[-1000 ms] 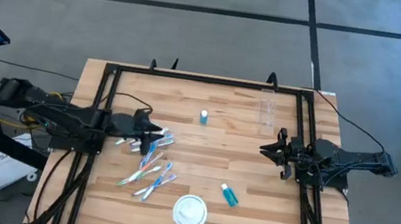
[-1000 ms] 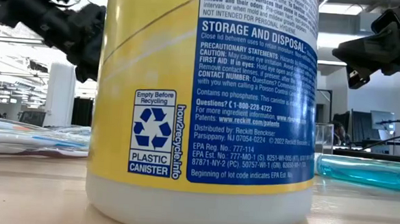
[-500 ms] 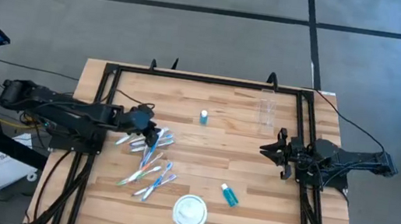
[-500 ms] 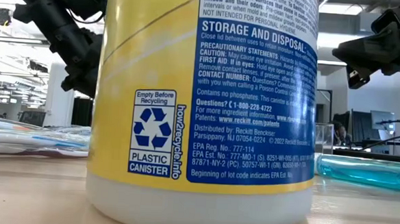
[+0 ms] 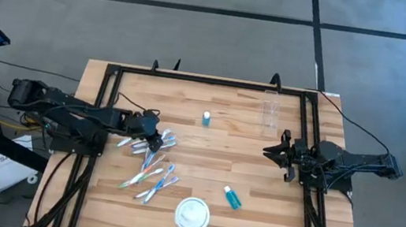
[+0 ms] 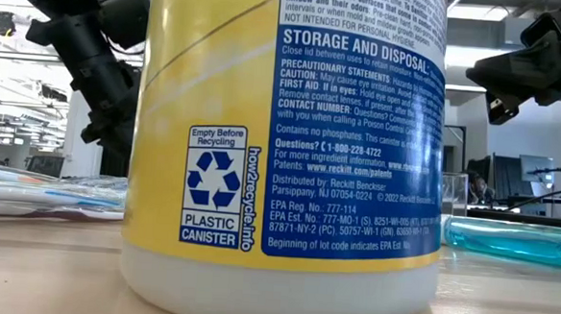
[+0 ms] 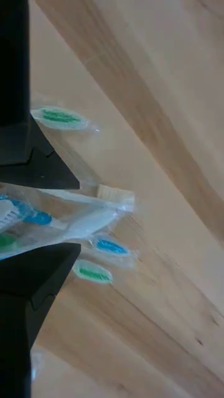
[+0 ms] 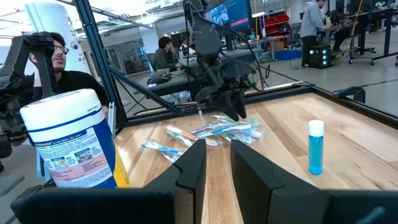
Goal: Pick & Place toothbrushing station
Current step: Put the blue toothbrush into the transparent organizer
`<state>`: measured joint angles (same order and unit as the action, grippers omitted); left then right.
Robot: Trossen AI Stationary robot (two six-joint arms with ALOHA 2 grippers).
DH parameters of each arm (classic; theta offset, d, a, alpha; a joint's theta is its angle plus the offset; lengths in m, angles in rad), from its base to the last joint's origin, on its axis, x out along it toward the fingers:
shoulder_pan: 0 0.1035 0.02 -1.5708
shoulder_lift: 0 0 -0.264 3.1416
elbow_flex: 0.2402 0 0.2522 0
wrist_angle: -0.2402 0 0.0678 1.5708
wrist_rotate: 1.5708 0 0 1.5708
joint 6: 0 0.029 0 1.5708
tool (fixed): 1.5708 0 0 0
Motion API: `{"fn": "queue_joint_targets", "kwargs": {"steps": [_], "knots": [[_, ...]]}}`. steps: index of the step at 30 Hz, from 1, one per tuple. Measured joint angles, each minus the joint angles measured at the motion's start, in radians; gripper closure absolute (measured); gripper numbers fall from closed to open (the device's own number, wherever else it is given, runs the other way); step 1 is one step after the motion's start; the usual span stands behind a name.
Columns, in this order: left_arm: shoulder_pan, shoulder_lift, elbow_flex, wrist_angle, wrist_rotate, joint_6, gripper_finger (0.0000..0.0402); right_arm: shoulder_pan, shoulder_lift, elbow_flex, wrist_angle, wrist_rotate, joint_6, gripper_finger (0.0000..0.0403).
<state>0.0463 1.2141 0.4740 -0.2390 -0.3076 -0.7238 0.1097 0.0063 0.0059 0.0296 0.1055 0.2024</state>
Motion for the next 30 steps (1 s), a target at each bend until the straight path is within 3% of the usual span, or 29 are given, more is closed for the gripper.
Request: {"fn": "queue_joint_targets", "kwargs": {"steps": [11,30], "knots": [[-0.001,0.080,0.000,0.063,0.023,-0.018,0.0257,0.000,0.000,0.000,0.000,0.000,0.000,0.0337],[-0.002,0.040,0.000,0.027,0.199,-0.017,0.0257,0.000,0.000,0.000,0.000,0.000,0.000,0.0337]]}}
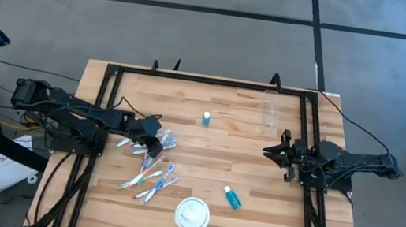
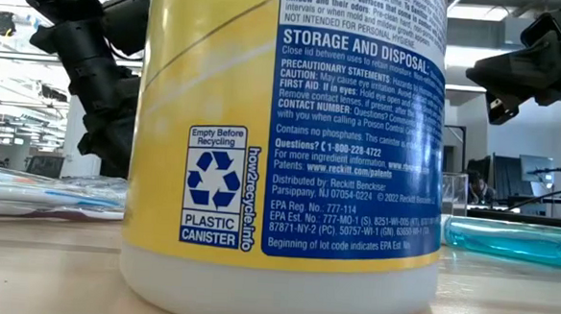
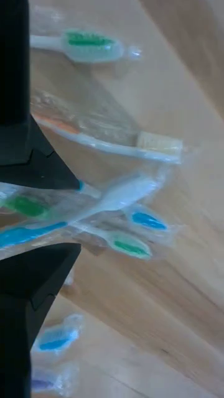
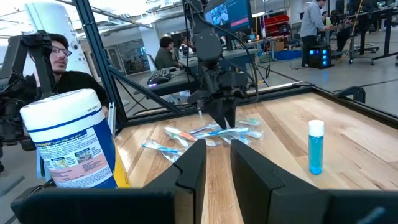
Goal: Pick & Place toothbrushing station
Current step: Put the blue toothbrush into the transparent organizer
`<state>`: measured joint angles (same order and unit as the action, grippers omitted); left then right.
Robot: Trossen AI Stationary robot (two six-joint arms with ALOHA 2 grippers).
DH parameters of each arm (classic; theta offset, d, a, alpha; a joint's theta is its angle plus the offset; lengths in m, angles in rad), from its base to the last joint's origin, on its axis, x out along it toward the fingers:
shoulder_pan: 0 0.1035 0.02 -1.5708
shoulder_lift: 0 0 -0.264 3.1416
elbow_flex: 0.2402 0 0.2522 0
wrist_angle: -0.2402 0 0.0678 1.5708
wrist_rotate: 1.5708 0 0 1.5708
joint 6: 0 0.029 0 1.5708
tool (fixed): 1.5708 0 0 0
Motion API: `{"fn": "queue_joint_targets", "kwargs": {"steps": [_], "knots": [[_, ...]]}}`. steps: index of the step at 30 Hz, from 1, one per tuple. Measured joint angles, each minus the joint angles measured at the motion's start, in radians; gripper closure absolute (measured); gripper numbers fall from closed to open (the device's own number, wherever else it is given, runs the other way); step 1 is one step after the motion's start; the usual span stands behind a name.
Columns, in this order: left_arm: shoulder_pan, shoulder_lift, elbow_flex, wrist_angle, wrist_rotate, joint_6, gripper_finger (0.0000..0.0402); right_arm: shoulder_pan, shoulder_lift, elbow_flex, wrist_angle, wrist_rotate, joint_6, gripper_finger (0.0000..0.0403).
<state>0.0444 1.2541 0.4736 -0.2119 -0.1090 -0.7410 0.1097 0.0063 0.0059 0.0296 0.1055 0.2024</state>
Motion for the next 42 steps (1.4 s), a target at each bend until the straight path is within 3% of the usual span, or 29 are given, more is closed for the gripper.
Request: {"fn": "queue_joint_targets", "kwargs": {"steps": [27,34,42], "knots": [[-0.105,0.000,0.000,-0.078,0.034,-0.061,0.0261,0.000,0.000,0.000,0.000,0.000,0.000,0.0337],[-0.105,0.000,0.000,-0.080,0.042,-0.080,0.0307,0.000,0.000,0.000,0.000,0.000,0.000,0.0337],[-0.105,0.000,0.000,-0.079,0.050,-0.080,0.0394,0.000,0.000,0.000,0.000,0.000,0.000,0.0337]]}}
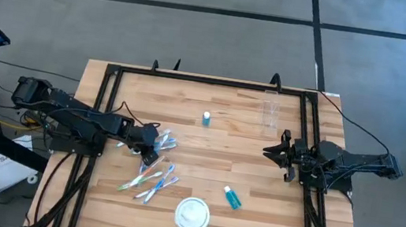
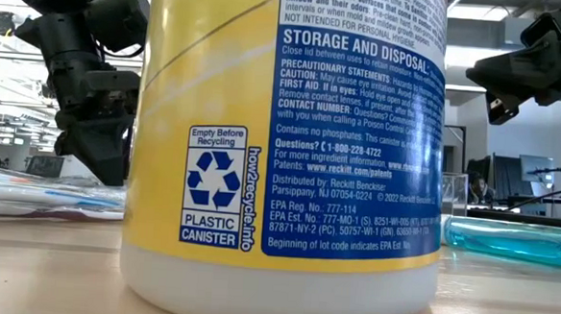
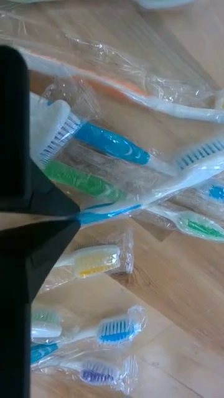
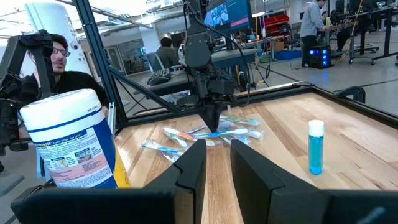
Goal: Pick & Place toothbrushing station
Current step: Put the blue toothbrush into the transparent organizer
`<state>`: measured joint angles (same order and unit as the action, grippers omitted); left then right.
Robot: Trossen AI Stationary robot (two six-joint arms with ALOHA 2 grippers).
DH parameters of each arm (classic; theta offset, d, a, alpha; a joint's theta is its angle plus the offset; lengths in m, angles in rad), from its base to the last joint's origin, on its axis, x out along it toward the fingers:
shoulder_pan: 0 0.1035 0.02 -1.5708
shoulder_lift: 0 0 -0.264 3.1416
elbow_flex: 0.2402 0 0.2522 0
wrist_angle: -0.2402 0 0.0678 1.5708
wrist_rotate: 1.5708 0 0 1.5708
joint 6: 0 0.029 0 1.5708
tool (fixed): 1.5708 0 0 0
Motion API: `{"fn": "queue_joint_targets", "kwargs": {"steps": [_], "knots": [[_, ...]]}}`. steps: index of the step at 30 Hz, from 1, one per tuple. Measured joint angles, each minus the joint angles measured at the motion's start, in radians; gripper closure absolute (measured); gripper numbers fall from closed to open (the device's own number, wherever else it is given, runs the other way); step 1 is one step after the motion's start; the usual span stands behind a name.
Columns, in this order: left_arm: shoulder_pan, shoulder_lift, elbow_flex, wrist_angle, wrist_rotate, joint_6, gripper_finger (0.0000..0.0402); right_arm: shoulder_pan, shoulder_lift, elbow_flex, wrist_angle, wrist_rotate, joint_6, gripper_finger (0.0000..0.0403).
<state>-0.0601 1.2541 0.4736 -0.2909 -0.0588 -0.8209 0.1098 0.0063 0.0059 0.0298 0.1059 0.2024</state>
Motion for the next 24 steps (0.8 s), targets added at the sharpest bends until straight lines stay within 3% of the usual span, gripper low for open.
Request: {"fn": "queue_joint_targets", "kwargs": {"steps": [12,24], "knots": [[0.000,-0.020,0.000,0.012,0.008,0.008,0.0401,0.000,0.000,0.000,0.000,0.000,0.000,0.0337],[0.000,-0.188,0.000,0.137,-0.066,0.130,0.0401,0.000,0.000,0.000,0.004,0.030,0.000,0.0337]]}}
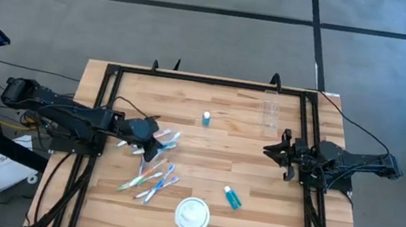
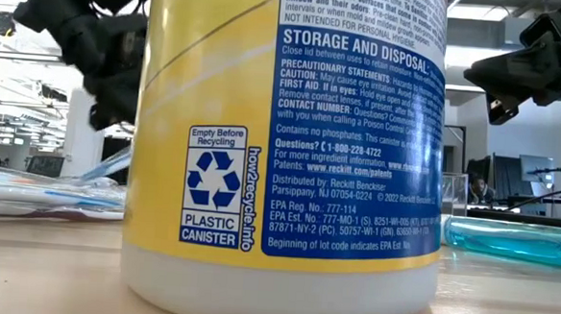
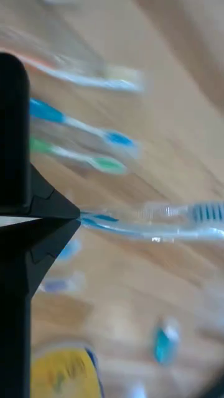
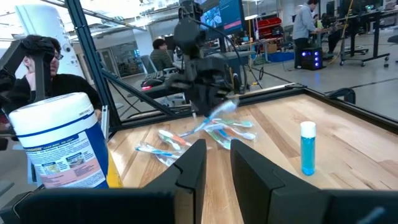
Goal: Pick & Place toothbrushing station
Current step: Put the blue toothbrush into the transparent organizer
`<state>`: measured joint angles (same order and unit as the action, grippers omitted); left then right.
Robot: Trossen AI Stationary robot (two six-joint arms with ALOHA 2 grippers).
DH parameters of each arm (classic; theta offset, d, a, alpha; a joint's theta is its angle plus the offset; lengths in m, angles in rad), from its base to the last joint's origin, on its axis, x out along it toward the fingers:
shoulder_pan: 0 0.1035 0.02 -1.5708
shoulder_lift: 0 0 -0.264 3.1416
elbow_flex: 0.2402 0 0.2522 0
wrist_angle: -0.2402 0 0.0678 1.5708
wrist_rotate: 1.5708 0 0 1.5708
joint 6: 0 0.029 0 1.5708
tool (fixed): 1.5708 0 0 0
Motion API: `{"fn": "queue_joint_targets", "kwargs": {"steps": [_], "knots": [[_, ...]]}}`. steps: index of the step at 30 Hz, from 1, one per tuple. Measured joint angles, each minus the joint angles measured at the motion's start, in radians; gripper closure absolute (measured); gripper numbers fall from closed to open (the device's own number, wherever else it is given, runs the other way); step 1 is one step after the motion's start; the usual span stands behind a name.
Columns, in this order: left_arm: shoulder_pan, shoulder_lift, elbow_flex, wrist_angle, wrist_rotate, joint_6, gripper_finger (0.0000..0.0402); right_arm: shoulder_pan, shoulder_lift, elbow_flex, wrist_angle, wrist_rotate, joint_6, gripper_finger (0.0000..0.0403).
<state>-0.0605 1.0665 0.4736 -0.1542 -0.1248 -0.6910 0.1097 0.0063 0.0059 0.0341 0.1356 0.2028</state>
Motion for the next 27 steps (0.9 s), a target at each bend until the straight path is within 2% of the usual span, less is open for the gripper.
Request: {"fn": "queue_joint_targets", "kwargs": {"steps": [10,19,27], "knots": [[0.000,-0.016,0.000,0.280,-0.018,0.202,0.0401,0.000,0.000,0.000,0.003,0.000,0.000,0.0337],[0.005,-0.015,0.000,0.453,-0.090,0.324,0.0401,-0.008,0.000,0.000,0.060,0.001,-0.003,0.0337],[0.045,0.032,0.000,0.598,-0.094,0.412,0.0401,-0.054,0.000,0.000,0.100,0.001,-0.002,0.0337]]}}
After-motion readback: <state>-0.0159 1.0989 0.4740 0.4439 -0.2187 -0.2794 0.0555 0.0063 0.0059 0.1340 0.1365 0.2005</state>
